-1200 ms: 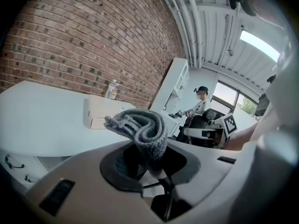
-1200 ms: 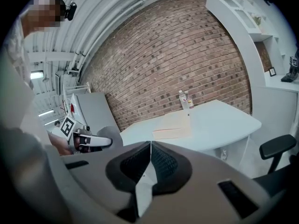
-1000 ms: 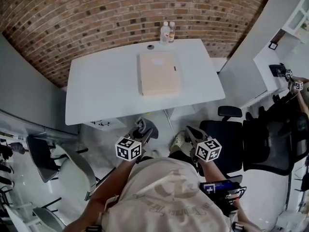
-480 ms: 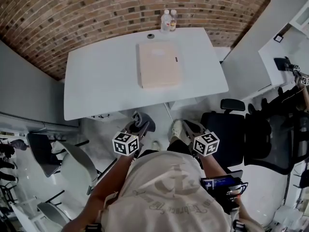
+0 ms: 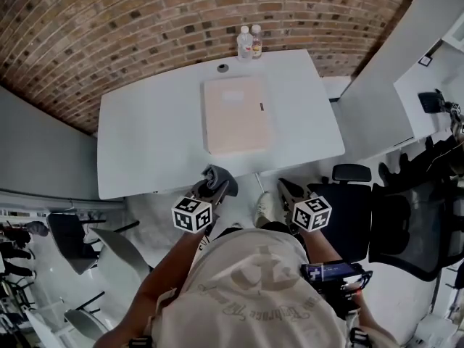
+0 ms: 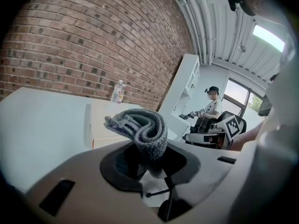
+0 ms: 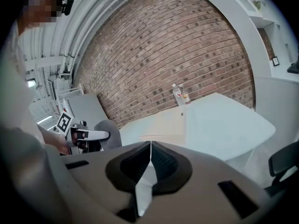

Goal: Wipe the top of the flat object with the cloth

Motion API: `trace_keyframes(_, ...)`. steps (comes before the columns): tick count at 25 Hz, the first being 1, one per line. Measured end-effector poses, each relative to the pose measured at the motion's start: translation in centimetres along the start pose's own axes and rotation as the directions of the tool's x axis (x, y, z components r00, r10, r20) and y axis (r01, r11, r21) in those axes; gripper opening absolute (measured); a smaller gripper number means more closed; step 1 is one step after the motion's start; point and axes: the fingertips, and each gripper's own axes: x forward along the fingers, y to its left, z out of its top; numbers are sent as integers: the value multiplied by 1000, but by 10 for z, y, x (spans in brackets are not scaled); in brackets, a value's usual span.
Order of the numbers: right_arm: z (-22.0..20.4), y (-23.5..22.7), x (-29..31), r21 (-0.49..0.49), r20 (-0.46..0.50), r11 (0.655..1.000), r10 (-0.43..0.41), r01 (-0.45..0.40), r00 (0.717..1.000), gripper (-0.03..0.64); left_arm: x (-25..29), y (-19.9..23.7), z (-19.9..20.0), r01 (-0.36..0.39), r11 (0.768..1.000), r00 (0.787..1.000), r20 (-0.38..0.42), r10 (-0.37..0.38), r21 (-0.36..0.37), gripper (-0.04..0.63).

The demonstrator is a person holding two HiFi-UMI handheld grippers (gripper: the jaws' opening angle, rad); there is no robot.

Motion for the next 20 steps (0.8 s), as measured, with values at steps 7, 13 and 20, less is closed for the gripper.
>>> trace_keyframes(7,42,-43,33,1,8,999,50,-50,999,21,48,14,45,-38,999,999,-4,38,10,107)
trace_keyframes(13,61,-73,54,5,-19,995,101,-101,995,22,81,16,70,-76,997,997,-4,76,-3,107)
trace_keyframes(20,79,-89,78,5,-46,991,134,-134,990,23,93,33,78,-129,990,992,-5,129,-61,107)
